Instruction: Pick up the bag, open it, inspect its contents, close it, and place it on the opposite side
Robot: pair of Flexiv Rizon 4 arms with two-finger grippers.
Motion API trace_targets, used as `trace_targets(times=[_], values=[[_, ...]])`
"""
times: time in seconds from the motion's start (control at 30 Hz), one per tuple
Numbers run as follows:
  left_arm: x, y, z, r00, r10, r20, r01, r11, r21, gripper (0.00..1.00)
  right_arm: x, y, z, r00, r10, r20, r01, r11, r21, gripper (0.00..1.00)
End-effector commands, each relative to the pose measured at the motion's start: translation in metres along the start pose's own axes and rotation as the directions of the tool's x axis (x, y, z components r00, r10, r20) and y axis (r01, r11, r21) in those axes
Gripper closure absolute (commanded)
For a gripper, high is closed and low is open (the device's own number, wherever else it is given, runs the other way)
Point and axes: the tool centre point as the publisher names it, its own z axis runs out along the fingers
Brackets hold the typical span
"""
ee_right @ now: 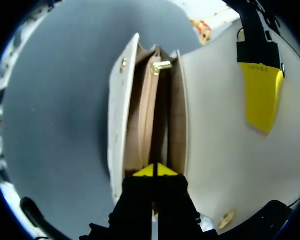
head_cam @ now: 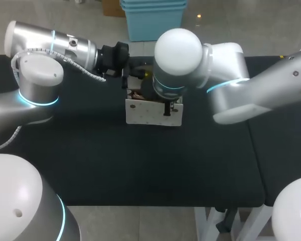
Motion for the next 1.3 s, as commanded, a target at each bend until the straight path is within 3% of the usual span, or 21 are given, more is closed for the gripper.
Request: trace_targets(times=[0.03,0.07,0.1,0.17,0.23,0.3,0.57,1.3], values=[[0.006,-0.008,0.005,1.000,0.004,0.004,-0.004,1.000,0.008,1.00,0.003,0.009,0.009,1.000,0.001,-0.018,-0.001,1.000,0.009,1.00],[0.006,-0.008,0.004,1.000,0.005,0.004,-0.005,1.000,0.008,1.00,0.005,0.009,0.009,1.000,0.004,-0.021,-0.004,1.000,0.007,0.95],[0.006,-0.008,0.004,1.000,0.006,0.004,-0.006,1.000,0.009,1.00,0.007,0.008,0.008,1.000,0.005,-0.024,-0.005,1.000,0.005,0.80],[0.006,-0.007,0.003,1.000,0.008,0.005,-0.008,1.000,0.010,1.00,0.011,0.008,0.008,0.999,0.007,-0.033,-0.007,1.000,0.001,0.62],[0.006,-0.007,0.003,1.000,0.009,0.006,-0.009,1.000,0.012,1.00,0.015,0.008,0.009,0.999,0.005,-0.050,-0.005,1.000,0.000,0.50],[0.006,-0.007,0.003,1.000,0.013,0.005,-0.013,1.000,0.013,1.00,0.019,0.007,0.012,0.998,0.005,-0.063,-0.005,1.000,0.001,0.01],[0.008,-0.007,0.002,0.999,0.033,0.004,-0.033,0.999,0.016,1.00,0.028,0.005,0.017,0.995,0.011,-0.095,-0.011,1.000,-0.001,0.00],[0.010,-0.010,0.003,0.998,0.060,-0.006,-0.060,0.998,0.017,1.00,0.028,0.005,0.017,0.995,0.015,-0.094,-0.016,1.000,-0.003,0.00]])
